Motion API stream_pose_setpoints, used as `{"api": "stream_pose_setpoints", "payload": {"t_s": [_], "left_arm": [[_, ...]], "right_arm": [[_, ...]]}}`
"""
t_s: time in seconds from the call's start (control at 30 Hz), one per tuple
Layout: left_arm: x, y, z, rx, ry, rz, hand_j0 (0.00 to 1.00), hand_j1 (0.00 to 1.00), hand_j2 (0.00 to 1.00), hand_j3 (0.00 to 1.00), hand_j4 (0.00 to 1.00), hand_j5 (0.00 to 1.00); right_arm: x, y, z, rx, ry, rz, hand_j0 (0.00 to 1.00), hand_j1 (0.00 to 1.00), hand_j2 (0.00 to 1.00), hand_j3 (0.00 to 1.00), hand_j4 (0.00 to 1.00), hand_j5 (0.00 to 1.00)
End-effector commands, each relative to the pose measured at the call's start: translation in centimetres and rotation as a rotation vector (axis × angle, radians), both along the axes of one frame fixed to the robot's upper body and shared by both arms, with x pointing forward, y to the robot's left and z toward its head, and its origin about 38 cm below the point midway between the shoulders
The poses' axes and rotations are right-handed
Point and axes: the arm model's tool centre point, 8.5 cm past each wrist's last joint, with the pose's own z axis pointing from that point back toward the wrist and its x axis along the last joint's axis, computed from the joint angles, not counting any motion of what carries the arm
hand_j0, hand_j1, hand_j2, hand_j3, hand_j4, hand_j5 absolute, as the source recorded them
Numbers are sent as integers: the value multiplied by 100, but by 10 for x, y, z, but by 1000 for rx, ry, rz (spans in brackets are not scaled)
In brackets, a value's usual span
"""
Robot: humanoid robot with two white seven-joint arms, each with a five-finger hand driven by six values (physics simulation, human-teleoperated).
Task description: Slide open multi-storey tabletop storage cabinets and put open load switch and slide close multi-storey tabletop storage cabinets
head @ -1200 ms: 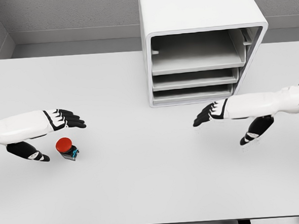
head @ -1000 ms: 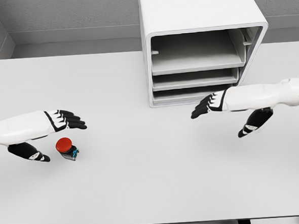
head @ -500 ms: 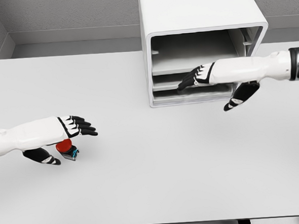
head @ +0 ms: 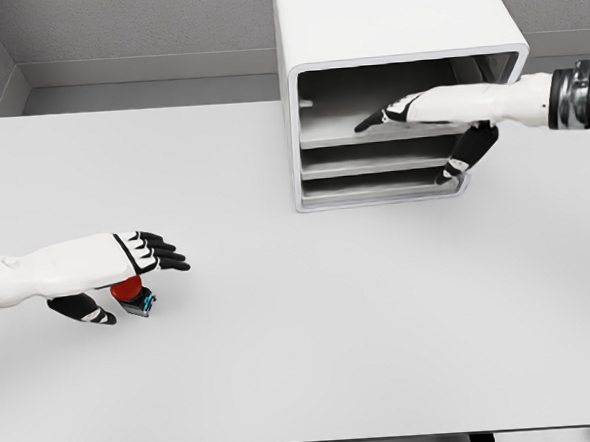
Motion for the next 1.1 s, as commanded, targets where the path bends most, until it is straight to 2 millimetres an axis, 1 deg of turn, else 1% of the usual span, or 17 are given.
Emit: {"api": "stream_pose_setpoints", "payload": {"t_s": [0.0, 0.07, 0.13, 0.27, 0.3, 0.5, 0.53, 0.6, 0.73, 0.93, 1.07], "left_arm": [[0, -1, 0, 15, -12, -2, 100, 100, 100, 100, 100, 100], [2, 0, 0, 35, -25, -2, 100, 100, 100, 100, 100, 100], [2, -2, -4, 59, -39, -6, 100, 100, 100, 100, 100, 100], [3, 1, -5, 60, -36, 3, 100, 100, 100, 100, 100, 100], [3, 1, -4, 57, -37, 5, 100, 100, 100, 100, 100, 100], [2, 1, -6, 57, -31, 4, 100, 100, 100, 100, 100, 100], [2, 1, -6, 57, -31, 4, 100, 100, 100, 100, 100, 100], [2, 1, -7, 60, -29, 7, 100, 100, 100, 100, 100, 100], [5, 6, -7, 64, -29, 21, 100, 100, 100, 100, 100, 100], [5, 3, -12, 53, -20, 19, 100, 100, 100, 100, 100, 100], [3, 1, -12, 46, -15, 14, 100, 100, 100, 100, 100, 100]], "right_arm": [[4, 7, -3, -8, 9, -16, 100, 100, 100, 100, 100, 100], [6, 9, -6, -37, 0, -25, 100, 100, 100, 100, 100, 100], [6, 9, -6, -41, 0, -28, 100, 100, 100, 100, 100, 100], [7, 8, -12, -117, -38, -26, 100, 100, 100, 100, 100, 100], [8, 11, -13, -121, -42, -20, 100, 100, 100, 100, 100, 100], [6, 14, -16, -168, -71, 3, 100, 100, 100, 100, 100, 100], [4, 16, -16, -168, -73, 12, 100, 100, 100, 100, 100, 100], [-3, 27, -11, -162, -89, 52, 100, 100, 100, 100, 100, 100], [-11, 33, -6, -155, -111, 106, 100, 100, 100, 100, 100, 100], [-16, 35, -2, -142, -136, 169, 100, 100, 100, 100, 100, 100], [-28, 37, 1, -134, -152, 228, 100, 100, 100, 100, 100, 100]]}}
